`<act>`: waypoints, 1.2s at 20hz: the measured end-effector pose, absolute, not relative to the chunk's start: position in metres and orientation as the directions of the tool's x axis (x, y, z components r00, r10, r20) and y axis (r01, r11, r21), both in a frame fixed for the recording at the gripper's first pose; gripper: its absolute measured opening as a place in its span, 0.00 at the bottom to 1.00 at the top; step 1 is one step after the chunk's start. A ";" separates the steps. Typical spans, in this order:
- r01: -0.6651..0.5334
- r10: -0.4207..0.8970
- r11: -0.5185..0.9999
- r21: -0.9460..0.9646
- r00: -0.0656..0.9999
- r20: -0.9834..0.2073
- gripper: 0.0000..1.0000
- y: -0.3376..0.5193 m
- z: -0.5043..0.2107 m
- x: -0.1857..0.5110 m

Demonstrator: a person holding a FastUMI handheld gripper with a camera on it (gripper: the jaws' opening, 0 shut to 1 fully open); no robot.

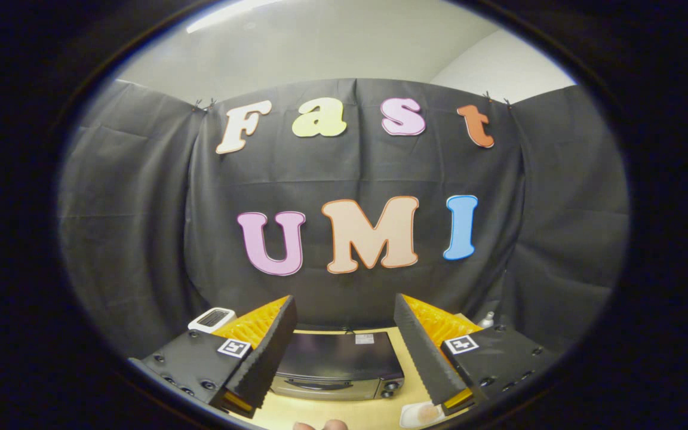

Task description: Open the toaster oven, put the food inside, and close the toaster oven door.

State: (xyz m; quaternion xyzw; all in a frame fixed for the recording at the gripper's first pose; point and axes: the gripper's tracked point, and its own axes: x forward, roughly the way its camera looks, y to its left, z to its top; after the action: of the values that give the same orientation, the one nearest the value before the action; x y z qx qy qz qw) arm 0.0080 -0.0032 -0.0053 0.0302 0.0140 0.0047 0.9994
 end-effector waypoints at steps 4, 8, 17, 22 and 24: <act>-0.028 0.030 0.998 0.063 0.999 -0.027 1.00 0.005 -0.012 0.011; -0.059 0.066 0.994 0.092 0.995 -0.072 1.00 0.019 -0.046 0.019; -0.054 0.091 0.989 0.135 0.956 -0.278 1.00 0.039 -0.169 0.051; -0.025 0.075 0.990 0.138 0.927 -0.369 1.00 0.050 -0.228 0.074; -0.012 0.063 0.992 0.129 0.916 -0.396 1.00 0.054 -0.248 0.086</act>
State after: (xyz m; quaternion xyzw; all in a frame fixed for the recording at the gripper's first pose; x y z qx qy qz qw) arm 0.0863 0.0536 -0.2479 0.0619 0.2040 0.0192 0.9768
